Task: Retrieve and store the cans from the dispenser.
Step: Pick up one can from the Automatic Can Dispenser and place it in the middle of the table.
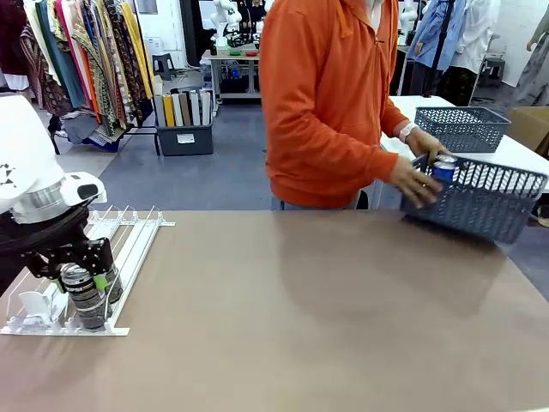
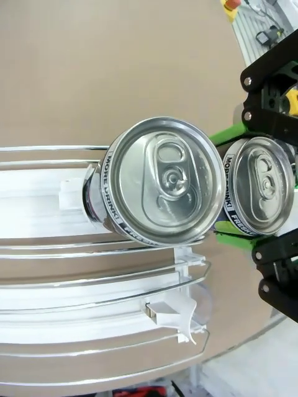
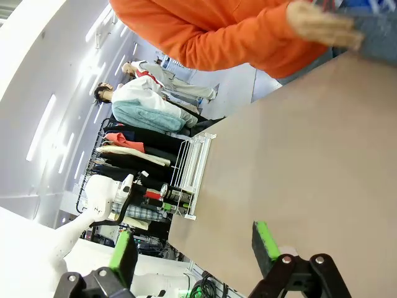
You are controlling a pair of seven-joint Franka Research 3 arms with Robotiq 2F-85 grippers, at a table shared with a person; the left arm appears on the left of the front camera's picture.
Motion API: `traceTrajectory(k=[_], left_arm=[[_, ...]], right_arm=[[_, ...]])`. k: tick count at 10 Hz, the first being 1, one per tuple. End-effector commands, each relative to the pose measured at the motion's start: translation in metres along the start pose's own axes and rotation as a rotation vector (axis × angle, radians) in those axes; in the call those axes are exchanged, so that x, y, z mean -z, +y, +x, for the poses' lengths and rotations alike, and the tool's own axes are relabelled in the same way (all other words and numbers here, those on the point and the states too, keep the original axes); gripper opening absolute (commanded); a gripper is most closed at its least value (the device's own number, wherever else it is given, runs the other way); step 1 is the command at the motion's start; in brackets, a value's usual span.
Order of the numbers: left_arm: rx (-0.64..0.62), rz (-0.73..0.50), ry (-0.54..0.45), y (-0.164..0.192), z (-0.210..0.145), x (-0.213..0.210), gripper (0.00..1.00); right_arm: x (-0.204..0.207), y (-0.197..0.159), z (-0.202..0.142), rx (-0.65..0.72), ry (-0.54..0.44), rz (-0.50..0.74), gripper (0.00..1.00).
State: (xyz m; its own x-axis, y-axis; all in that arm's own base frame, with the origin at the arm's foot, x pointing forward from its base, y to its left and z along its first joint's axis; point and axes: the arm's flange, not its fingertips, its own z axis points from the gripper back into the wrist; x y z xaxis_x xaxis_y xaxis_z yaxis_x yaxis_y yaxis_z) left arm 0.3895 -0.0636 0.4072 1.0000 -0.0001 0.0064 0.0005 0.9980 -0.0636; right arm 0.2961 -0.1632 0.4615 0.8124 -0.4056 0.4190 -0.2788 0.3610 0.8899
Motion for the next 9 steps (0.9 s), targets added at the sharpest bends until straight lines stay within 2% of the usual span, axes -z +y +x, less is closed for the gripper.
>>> traceTrajectory(k=[1, 3, 5, 6, 9], left_arm=[[-0.024, 0.024, -0.022, -0.004, 0.0, 0.001, 0.0], [-0.026, 0.03, -0.031, -0.003, -0.001, -0.002, 0.0], [-0.014, 0.051, -0.088, -0.001, -0.011, -0.032, 0.0], [0.009, 0.068, -0.114, -0.004, -0.022, -0.062, 0.0], [0.131, 0.017, -0.334, -0.015, -0.074, -0.166, 0.0]], right_arm=[[0.003, 0.002, 0.003, -0.01, -0.025, 0.023, 1.0], [0.003, 0.002, 0.003, -0.01, -0.025, 0.023, 1.0], [0.003, 0.002, 0.003, -0.01, -0.025, 0.023, 1.0], [0.003, 0.002, 0.003, -0.01, -0.025, 0.023, 1.0], [0.003, 0.002, 0.003, -0.01, -0.025, 0.023, 1.0]])
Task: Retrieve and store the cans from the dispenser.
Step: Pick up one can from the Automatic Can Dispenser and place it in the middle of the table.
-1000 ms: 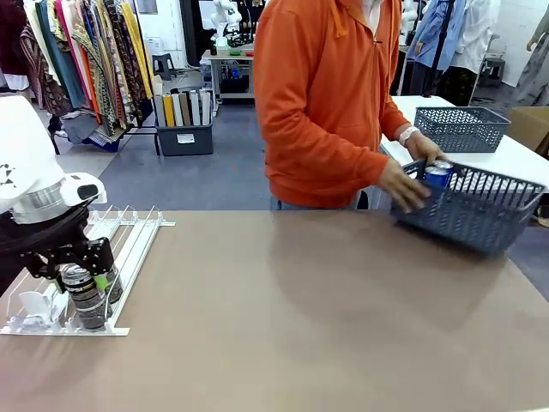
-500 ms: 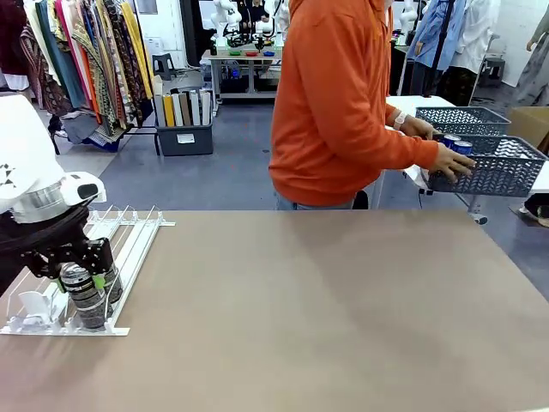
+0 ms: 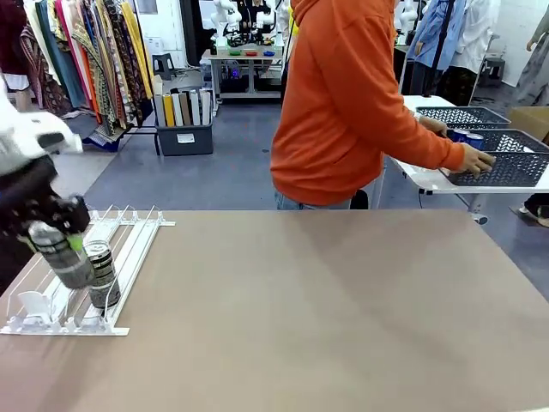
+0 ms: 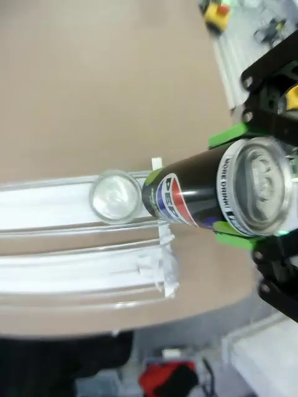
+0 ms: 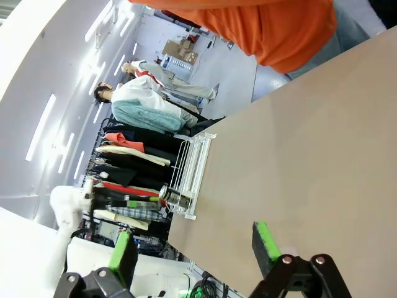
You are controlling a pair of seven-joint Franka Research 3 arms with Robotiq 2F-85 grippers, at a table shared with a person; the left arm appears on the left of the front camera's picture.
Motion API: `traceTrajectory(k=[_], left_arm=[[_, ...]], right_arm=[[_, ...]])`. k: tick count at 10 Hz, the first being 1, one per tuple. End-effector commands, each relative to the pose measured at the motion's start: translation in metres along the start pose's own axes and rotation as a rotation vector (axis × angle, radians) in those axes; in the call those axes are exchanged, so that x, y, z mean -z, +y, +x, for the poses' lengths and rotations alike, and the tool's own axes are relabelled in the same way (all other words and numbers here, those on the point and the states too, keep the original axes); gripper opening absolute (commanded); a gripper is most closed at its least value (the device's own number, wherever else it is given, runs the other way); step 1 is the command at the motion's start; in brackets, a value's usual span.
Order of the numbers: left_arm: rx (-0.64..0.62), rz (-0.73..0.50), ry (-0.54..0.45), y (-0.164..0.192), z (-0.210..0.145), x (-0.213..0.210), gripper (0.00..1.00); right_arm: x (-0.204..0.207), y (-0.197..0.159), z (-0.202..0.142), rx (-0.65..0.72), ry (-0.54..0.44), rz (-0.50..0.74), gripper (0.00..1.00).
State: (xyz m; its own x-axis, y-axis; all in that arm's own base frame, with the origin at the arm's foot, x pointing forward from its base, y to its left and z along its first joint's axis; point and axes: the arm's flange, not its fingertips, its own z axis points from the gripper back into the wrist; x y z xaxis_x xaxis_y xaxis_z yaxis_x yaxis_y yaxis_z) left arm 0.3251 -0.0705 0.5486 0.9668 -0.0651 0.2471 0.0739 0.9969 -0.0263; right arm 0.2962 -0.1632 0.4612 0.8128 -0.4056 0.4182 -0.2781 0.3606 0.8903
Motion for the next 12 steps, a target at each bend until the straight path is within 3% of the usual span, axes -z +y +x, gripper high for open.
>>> traceTrajectory(k=[1, 3, 5, 6, 11, 12], left_arm=[[0.061, -0.033, -0.174, 0.004, -0.008, -0.05, 0.0], [0.015, -0.055, -0.277, 0.015, -0.017, -0.079, 0.0], [-0.032, -0.079, -0.201, 0.026, -0.015, -0.073, 0.0], [0.005, -0.037, -0.258, 0.012, -0.022, -0.093, 0.0], [0.002, -0.034, -0.239, 0.012, -0.022, -0.085, 0.0], [0.011, -0.094, -0.247, -0.001, -0.013, -0.079, 0.0]], right_arm=[[0.003, 0.002, 0.003, -0.011, -0.026, 0.023, 1.0], [0.003, 0.002, 0.003, -0.011, -0.026, 0.023, 1.0], [0.003, 0.002, 0.003, -0.011, -0.026, 0.023, 1.0], [0.003, 0.002, 0.003, -0.011, -0.026, 0.023, 1.0], [0.003, 0.002, 0.003, -0.011, -0.026, 0.023, 1.0], [0.003, 0.002, 0.003, -0.011, -0.026, 0.023, 1.0]])
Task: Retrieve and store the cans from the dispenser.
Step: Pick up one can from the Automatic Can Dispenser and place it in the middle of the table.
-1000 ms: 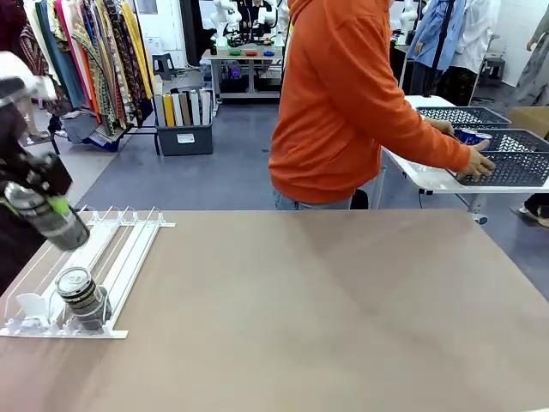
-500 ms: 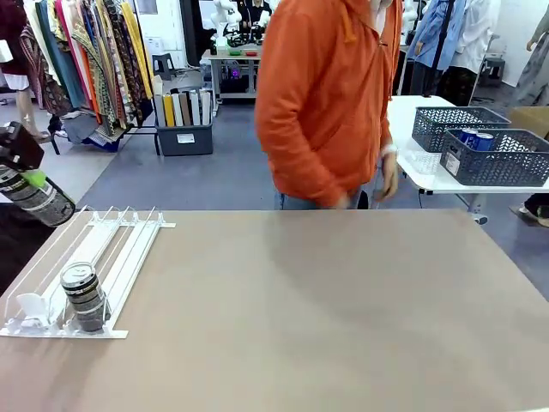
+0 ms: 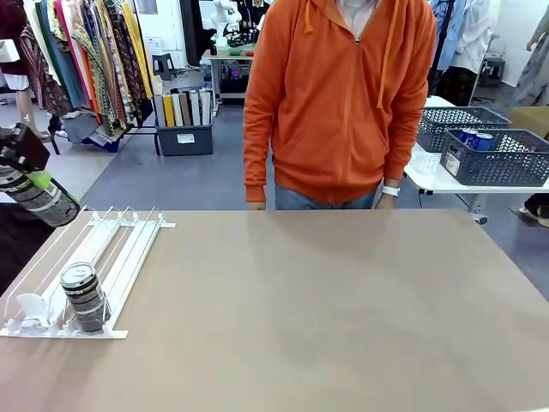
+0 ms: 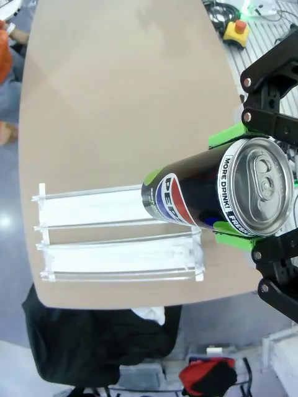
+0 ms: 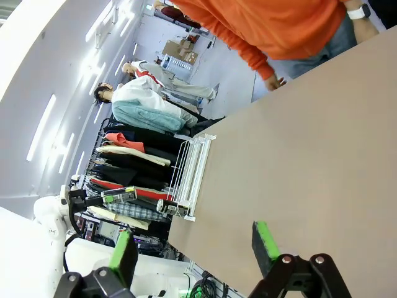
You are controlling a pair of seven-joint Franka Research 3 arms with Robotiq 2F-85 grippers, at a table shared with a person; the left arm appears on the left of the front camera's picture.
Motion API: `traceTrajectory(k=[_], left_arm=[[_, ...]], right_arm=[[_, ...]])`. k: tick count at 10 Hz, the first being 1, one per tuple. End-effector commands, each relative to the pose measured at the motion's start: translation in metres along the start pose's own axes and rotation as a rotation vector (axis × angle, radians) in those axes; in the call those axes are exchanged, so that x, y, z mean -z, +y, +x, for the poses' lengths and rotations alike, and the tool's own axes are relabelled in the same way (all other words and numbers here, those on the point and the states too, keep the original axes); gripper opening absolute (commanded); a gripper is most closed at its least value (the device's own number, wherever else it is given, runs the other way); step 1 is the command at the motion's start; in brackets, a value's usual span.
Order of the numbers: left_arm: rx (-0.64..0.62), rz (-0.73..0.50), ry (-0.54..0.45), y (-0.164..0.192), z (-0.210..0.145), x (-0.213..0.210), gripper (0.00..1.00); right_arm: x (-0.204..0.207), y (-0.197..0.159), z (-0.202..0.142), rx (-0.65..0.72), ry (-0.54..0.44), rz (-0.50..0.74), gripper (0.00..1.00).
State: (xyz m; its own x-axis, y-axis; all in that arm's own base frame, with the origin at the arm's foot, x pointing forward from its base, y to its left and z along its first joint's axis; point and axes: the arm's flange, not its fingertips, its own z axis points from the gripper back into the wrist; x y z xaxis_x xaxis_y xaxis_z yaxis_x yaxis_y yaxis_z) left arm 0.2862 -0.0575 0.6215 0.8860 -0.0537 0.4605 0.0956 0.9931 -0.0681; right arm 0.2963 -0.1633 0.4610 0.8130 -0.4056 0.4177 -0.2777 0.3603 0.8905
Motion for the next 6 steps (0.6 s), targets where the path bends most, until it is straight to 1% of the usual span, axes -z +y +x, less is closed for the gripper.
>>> traceTrajectory(k=[1, 2, 3, 4, 5, 6], left_arm=[[0.04, -0.107, -0.029, -0.037, 0.021, 0.012, 0.0], [0.119, -0.141, -0.022, -0.08, 0.041, 0.027, 0.0], [0.245, -0.167, 0.039, -0.141, 0.062, 0.053, 0.0], [0.35, -0.148, 0.11, -0.198, 0.069, 0.084, 0.0], [0.445, -0.136, 0.183, -0.251, 0.069, 0.117, 0.0], [0.507, -0.126, 0.237, -0.293, 0.062, 0.149, 0.0]], right_arm=[[0.003, 0.002, 0.003, -0.012, -0.026, 0.023, 1.0], [0.003, 0.002, 0.003, -0.012, -0.026, 0.023, 1.0], [0.003, 0.002, 0.003, -0.012, -0.026, 0.023, 1.0], [0.003, 0.002, 0.003, -0.012, -0.026, 0.023, 1.0], [0.003, 0.002, 0.003, -0.012, -0.026, 0.023, 1.0], [0.003, 0.002, 0.003, -0.012, -0.026, 0.023, 1.0]])
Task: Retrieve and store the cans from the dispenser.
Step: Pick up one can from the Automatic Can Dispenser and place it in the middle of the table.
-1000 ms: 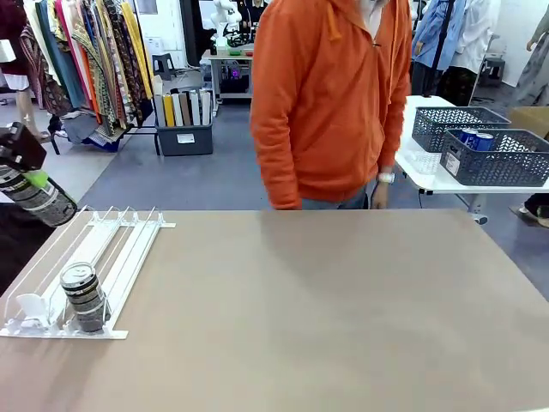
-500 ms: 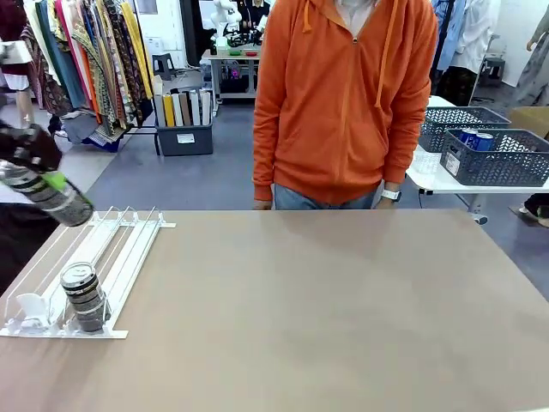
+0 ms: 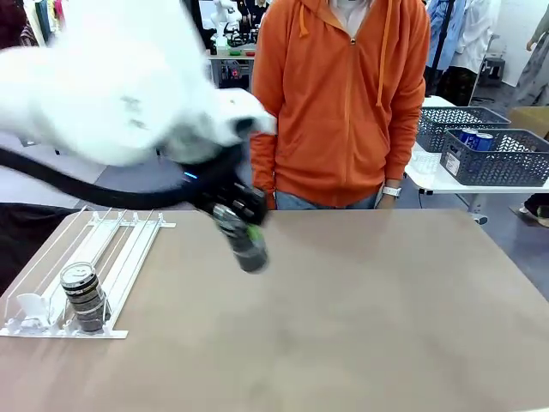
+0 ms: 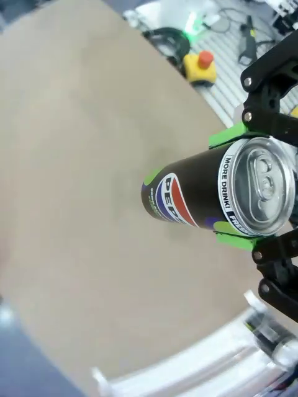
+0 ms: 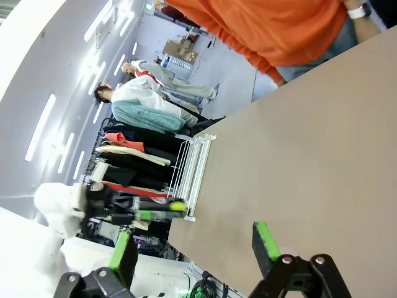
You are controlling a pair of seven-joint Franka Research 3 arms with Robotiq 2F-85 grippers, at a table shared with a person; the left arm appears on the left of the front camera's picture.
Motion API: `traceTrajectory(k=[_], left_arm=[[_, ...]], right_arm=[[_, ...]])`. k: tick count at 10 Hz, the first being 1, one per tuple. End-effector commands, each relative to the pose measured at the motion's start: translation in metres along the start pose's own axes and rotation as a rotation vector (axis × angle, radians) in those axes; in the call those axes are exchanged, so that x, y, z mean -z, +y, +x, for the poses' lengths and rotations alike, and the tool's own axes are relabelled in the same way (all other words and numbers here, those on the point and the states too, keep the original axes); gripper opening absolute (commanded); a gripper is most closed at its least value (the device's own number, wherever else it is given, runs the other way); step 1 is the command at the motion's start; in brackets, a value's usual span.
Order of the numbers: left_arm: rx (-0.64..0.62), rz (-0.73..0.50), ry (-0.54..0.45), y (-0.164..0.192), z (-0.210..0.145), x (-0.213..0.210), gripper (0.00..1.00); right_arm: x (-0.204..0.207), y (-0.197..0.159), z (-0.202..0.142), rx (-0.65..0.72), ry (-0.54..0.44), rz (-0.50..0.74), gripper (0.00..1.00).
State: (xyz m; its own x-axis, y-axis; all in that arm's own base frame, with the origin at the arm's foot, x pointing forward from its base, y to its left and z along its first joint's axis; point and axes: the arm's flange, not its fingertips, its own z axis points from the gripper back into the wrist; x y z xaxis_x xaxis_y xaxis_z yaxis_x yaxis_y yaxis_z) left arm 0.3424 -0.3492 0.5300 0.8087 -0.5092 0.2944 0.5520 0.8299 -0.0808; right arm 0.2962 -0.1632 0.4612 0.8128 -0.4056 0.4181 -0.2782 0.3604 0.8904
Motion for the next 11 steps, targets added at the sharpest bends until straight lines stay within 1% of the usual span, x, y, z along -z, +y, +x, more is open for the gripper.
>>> traceTrajectory(k=[1, 2, 3, 4, 5, 6, 9, 11], left_arm=[[0.072, 0.047, 0.079, -0.019, 0.057, 0.039, 0.0], [0.079, 0.064, 0.086, -0.033, 0.063, 0.065, 0.0], [0.089, 0.127, 0.095, -0.04, 0.063, 0.092, 0.0], [0.109, 0.122, 0.113, -0.046, 0.062, 0.114, 0.0], [0.12, 0.152, 0.127, -0.047, 0.06, 0.133, 0.0], [0.126, 0.159, 0.146, -0.047, 0.06, 0.143, 0.0], [0.115, 0.153, 0.164, -0.045, 0.063, 0.147, 0.0], [0.148, 0.133, 0.178, -0.044, 0.063, 0.147, 0.0]], right_arm=[[0.003, 0.002, 0.003, -0.011, -0.026, 0.023, 1.0], [0.003, 0.002, 0.003, -0.011, -0.026, 0.023, 1.0], [0.003, 0.002, 0.003, -0.011, -0.026, 0.023, 1.0], [0.003, 0.002, 0.003, -0.011, -0.026, 0.023, 1.0], [0.003, 0.002, 0.003, -0.011, -0.026, 0.023, 1.0], [0.003, 0.002, 0.003, -0.011, -0.026, 0.023, 1.0], [0.003, 0.002, 0.003, -0.011, -0.026, 0.023, 1.0], [0.003, 0.002, 0.003, -0.011, -0.026, 0.023, 1.0]])
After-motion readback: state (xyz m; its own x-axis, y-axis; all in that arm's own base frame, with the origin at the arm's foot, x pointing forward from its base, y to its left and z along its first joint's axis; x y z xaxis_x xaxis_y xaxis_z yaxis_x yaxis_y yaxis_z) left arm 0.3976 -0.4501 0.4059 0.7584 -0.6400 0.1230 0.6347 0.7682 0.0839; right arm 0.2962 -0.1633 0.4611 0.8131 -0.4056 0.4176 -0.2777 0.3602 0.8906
